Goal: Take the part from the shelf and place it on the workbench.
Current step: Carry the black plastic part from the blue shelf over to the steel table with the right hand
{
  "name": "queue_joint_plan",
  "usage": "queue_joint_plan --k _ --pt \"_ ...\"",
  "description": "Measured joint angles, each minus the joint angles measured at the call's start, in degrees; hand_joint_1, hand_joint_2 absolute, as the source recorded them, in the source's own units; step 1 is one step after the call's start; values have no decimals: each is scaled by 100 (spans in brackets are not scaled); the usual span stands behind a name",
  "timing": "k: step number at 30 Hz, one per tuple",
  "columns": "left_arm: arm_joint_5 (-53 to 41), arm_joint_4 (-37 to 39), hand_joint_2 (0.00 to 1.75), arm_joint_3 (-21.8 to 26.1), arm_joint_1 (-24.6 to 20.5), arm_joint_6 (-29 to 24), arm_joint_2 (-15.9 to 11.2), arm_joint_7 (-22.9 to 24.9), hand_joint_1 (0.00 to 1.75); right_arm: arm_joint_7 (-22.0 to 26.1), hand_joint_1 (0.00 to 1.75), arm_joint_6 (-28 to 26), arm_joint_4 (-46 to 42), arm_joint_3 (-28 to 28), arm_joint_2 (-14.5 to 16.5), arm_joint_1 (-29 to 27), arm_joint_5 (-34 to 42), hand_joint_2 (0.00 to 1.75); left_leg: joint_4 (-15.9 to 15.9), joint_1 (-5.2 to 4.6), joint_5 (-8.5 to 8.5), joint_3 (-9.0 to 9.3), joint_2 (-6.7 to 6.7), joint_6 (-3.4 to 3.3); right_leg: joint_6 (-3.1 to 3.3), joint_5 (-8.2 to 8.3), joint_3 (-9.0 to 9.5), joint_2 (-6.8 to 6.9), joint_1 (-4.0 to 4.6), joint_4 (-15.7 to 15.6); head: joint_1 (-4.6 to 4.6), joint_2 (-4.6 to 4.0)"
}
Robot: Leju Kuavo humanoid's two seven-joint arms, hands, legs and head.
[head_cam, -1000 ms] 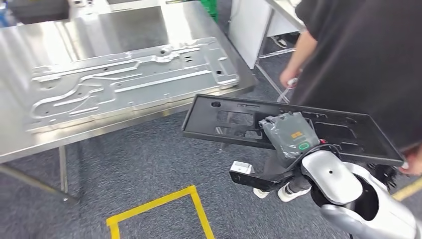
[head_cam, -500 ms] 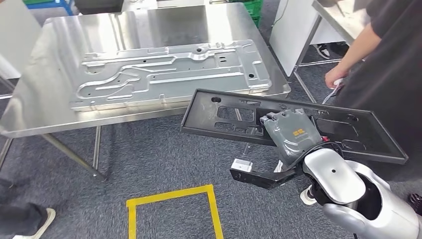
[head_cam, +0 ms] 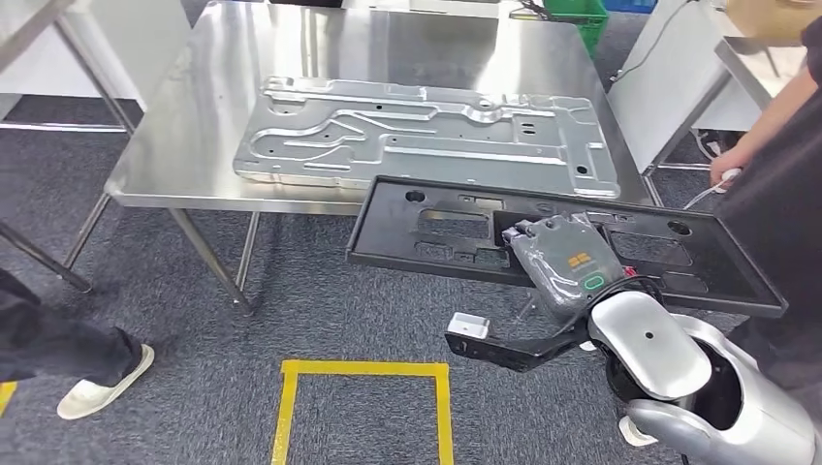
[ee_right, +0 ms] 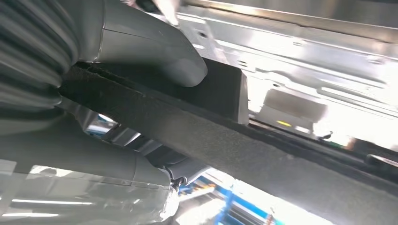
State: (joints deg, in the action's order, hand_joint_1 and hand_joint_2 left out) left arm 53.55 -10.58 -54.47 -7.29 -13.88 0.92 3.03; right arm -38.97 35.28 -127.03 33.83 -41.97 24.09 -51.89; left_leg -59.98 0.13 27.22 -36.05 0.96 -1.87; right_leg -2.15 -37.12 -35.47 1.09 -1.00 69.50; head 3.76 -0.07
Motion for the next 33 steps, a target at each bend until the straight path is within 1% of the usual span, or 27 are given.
queue_joint_plan --k 1,2,3,4,5,6,7,8,10,11,13,17,19,23,25,26,27,28,29,30,31,32,33 --pt "1 0 175 0 1 0 4 -4 0 0 175 -44 1 3 -9 -1 37 175 0 -13 -5 1 -62 -11 11 -104 -157 -48 5 329 39 0" --pt "1 0 175 0 3 0 7 -8 0 0 175 -82 2 6 -12 0 65 175 -1 -30 -9 3 -126 -20 32 -100 -245 -66 12 486 72 0" --pt "2 0 175 0 5 0 8 -8 0 0 175 -108 3 6 -14 3 82 175 -1 -46 -12 7 -182 -28 67 23 -233 -72 23 414 96 0" --pt "2 0 175 0 6 0 9 -8 0 0 175 -125 4 5 -17 9 92 175 -2 -60 -16 14 -230 -32 114 232 -126 -78 40 134 113 0" --pt "2 0 175 0 7 0 13 -8 0 0 175 -133 4 4 -22 20 92 175 0 -68 -19 20 -268 -36 174 457 34 -94 66 -263 126 0" --pt "2 0 175 0 6 0 20 -8 0 0 175 -141 4 3 -28 33 92 175 -5 -82 -23 17 -296 -34 228 622 188 -109 90 -634 125 0" --pt "2 0 175 0 7 0 26 -9 0 0 175 -153 3 2 -35 50 91 175 -11 -89 -26 5 -312 -25 257 715 300 -124 111 -911 120 0" --pt "2 0 175 0 8 0 31 -9 0 0 175 -167 1 2 -39 65 87 175 -17 -96 -21 -10 -313 -35 218 740 359 -137 121 -1072 112 0" --pt "7 0 175 0 16 3 32 -8 0 0 175 -185 -2 13 -40 90 78 175 -21 -100 -9 -28 -291 -50 121 733 378 -151 124 -1148 91 0" --pt "11 0 175 0 21 5 32 -7 0 0 175 -187 -3 27 -39 104 75 175 -14 -98 -5 -21 -272 -61 86 735 381 -160 123 -1157 79 0" --pt "21 1 175 0 26 7 31 -5 0 0 175 -184 -3 62 -35 143 80 175 5 -93 -15 -3 -237 -42 119 740 386 -178 127 -1156 46 0" --pt "28 2 175 0 27 7 20 -4 0 0 175 -187 -2 114 -23 192 126 175 28 -92 -23 16 -191 -24 134 747 386 -213 126 -1154 11 0" --pt "36 2 175 0 26 7 19 -4 0 0 175 -205 4 127 -16 199 238 175 23 -101 -12 17 -176 -26 132 746 387 -225 122 -1160 10 0" --pt "49 2 175 0 25 7 13 -4 0 0 175 -238 25 132 13 193 377 175 21 -128 14 18 -156 -55 112 744 389 -242 104 -1183 -5 0" --pt "52 1 175 1 23 7 9 -4 0 0 175 -244 26 120 19 191 390 175 79 -103 -3 54 -136 -79 85 726 394 -255 106 -1183 -6 0" --pt "52 1 175 1 22 7 7 -4 0 0 175 -246 26 110 20 190 393 175 120 -85 -14 88 -117 -92 62 672 365 -246 106 -1110 9 0" --pt "52 0 175 1 21 7 6 -4 0 0 175 -246 26 101 22 189 395 175 159 -68 -22 123 -92 -106 37 563 285 -229 102 -928 36 0" --pt "53 0 175 2 21 7 4 -3 0 0 175 -245 29 93 25 182 397 175 179 -63 -19 151 -61 -117 11 410 141 -202 91 -635 66 0" --pt "54 0 175 2 21 7 3 -2 0 0 175 -242 34 91 28 173 395 175 184 -64 -7 168 -24 -123 -15 244 -59 -184 78 -260 94 0" --pt "56 0 175 1 22 7 2 2 0 0 175 -237 42 91 32 158 391 175 182 -66 9 181 13 -124 -36 123 -249 -173 66 82 110 0" --pt "57 0 175 2 23 7 2 6 0 0 175 -232 50 92 35 142 386 175 181 -69 28 196 43 -118 -51 101 -376 -161 54 288 119 0" --pt "58 0 175 2 24 7 2 9 0 0 175 -226 57 92 40 130 375 175 180 -69 47 215 66 -105 -61 191 -409 -150 43 297 124 0" --pt "59 0 175 2 23 7 2 11 0 0 175 -220 61 92 45 125 361 175 179 -68 66 240 81 -87 -63 383 -329 -142 35 84 129 0"
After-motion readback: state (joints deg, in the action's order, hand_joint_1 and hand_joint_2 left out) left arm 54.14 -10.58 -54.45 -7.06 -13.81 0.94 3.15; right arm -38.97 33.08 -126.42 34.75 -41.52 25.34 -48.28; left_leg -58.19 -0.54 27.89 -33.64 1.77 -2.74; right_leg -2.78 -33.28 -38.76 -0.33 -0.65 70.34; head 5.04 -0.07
